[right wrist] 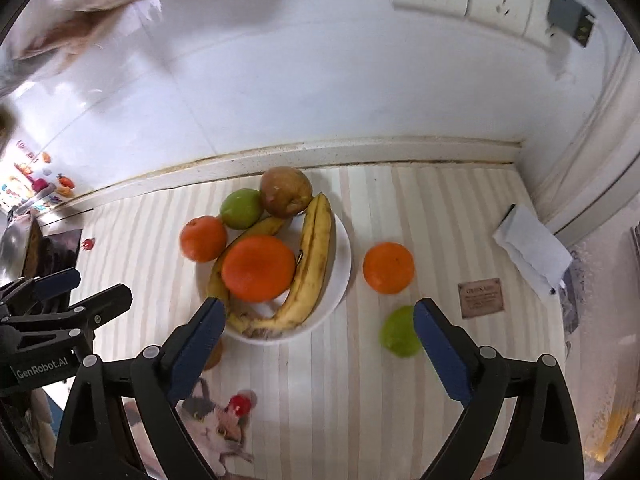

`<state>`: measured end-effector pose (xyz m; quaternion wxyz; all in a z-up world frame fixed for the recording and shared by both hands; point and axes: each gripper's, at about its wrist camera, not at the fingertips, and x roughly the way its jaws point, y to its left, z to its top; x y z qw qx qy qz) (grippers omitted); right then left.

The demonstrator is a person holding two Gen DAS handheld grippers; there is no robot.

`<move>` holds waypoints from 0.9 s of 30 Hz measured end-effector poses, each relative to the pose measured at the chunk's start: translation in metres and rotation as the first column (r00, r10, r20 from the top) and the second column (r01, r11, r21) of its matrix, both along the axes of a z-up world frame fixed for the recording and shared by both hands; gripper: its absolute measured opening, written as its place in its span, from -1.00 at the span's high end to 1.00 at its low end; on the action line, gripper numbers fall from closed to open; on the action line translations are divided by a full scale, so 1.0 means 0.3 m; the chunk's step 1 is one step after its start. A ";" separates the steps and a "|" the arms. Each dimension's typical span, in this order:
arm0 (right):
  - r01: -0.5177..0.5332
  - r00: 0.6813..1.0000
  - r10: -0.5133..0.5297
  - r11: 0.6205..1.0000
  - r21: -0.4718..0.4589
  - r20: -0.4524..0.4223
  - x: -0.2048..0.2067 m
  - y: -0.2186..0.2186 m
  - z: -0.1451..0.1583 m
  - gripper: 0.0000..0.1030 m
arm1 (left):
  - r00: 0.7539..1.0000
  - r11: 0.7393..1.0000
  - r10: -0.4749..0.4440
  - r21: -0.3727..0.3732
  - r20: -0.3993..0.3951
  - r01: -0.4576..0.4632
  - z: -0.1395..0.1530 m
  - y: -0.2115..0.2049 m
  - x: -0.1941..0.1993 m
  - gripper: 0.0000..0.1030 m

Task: Organize fruits
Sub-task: 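Lift both tools away from the plate and reposition above the counter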

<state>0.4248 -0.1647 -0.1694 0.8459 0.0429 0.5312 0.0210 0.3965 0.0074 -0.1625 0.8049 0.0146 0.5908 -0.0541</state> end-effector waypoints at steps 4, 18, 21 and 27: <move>-0.013 0.998 0.013 1.000 -0.011 0.055 -0.089 0.019 0.081 -0.88 | 0.997 1.000 0.018 0.015 0.072 -0.019 0.084 0.011 -0.089 -0.71; -0.010 0.987 0.011 1.000 -0.004 0.163 -0.351 0.082 0.272 -0.89 | 0.986 1.000 0.016 0.002 0.168 -0.016 0.226 0.055 -0.301 -0.71; 0.004 0.986 -0.004 1.000 0.002 0.167 -0.376 0.089 0.282 -0.89 | 0.985 1.000 0.009 -0.006 0.172 -0.008 0.234 0.062 -0.319 -0.71; 0.035 0.985 -0.047 0.997 0.072 0.164 -0.388 0.065 0.277 -0.93 | 0.987 1.000 0.006 -0.031 0.161 -0.001 0.220 0.069 -0.331 -0.71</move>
